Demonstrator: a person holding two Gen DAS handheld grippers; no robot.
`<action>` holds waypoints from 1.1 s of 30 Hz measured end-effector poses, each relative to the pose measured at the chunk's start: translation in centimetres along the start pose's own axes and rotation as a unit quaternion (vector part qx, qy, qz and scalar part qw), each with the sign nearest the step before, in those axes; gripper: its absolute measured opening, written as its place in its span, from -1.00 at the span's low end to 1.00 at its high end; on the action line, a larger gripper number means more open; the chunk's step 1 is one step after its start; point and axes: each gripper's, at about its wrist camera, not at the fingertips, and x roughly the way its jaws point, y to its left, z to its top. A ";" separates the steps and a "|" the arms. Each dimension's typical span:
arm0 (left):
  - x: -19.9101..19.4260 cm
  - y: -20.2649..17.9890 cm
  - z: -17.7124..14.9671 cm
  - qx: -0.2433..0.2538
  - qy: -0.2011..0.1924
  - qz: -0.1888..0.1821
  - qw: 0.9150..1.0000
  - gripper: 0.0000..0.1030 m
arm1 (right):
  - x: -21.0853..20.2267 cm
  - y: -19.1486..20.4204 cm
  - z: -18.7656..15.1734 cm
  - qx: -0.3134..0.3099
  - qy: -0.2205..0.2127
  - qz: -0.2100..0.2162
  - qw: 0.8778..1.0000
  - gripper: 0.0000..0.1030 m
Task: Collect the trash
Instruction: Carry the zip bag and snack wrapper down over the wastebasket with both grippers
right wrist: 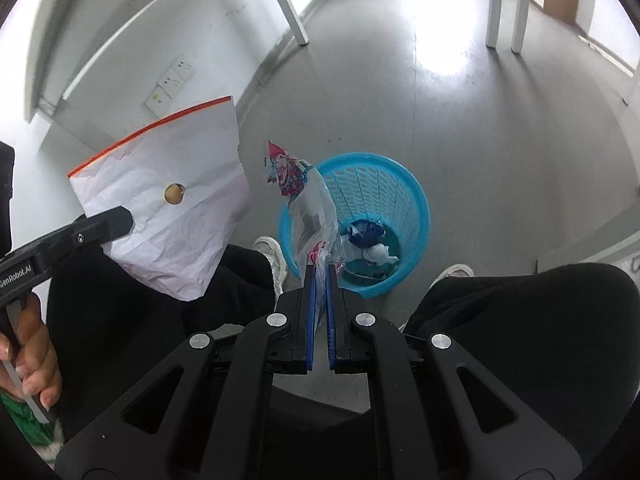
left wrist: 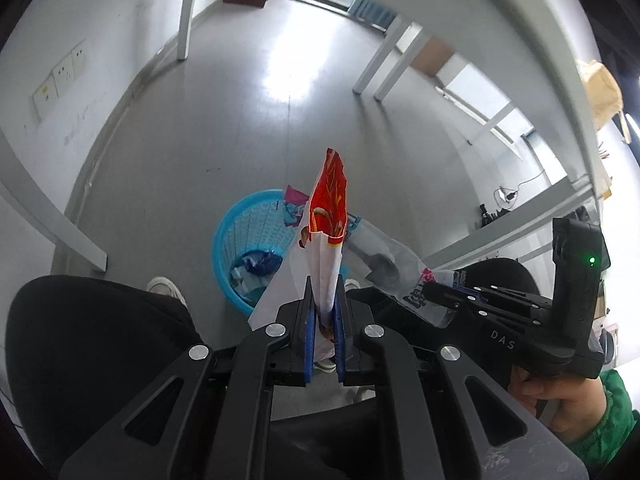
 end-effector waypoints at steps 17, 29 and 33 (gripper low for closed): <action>7.2 2.3 3.0 -0.048 0.057 0.018 0.997 -0.87 | 6.2 -1.1 3.3 0.020 0.063 -0.040 0.997 -0.92; 13.2 3.5 4.9 -0.088 0.106 0.036 0.990 -0.87 | 12.2 -2.7 5.5 0.032 0.125 -0.054 0.990 -0.92; 15.2 3.5 5.4 -0.092 0.122 0.041 0.987 -0.87 | 14.4 -3.8 6.4 0.046 0.142 -0.058 0.987 -0.91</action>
